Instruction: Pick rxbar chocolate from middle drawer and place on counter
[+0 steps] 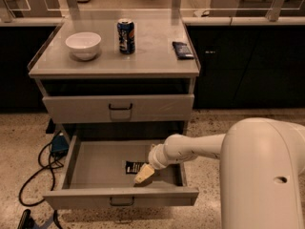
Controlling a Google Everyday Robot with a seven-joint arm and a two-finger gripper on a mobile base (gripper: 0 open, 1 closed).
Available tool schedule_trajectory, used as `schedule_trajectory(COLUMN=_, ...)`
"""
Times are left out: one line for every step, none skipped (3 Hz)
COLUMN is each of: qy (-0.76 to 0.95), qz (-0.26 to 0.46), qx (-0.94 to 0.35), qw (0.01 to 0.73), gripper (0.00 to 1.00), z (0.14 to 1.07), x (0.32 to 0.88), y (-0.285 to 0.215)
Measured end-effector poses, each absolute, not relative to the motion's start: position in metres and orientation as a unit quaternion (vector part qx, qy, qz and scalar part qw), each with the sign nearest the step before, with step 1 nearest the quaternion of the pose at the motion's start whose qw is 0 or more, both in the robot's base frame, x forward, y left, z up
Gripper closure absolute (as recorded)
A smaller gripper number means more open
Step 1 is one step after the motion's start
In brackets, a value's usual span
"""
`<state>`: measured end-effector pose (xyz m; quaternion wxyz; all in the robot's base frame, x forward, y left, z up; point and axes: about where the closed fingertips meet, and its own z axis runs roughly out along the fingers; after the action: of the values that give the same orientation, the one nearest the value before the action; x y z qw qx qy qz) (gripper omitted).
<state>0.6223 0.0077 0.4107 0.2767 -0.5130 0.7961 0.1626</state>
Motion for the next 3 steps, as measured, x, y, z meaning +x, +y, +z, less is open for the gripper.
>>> schedule_trajectory(qy=0.804, qz=0.161, qx=-0.480, qw=0.314, gripper=0.00, z=0.399, x=0.650, y=0.029)
schedule_trajectory(qy=0.808, qz=0.165, qx=-0.442, qw=0.355, gripper=0.00, z=0.403, x=0.683, y=0.040)
schedule_trajectory(qy=0.811, qz=0.183, qx=-0.415, qw=0.369, gripper=0.00, z=0.402, x=0.692, y=0.038)
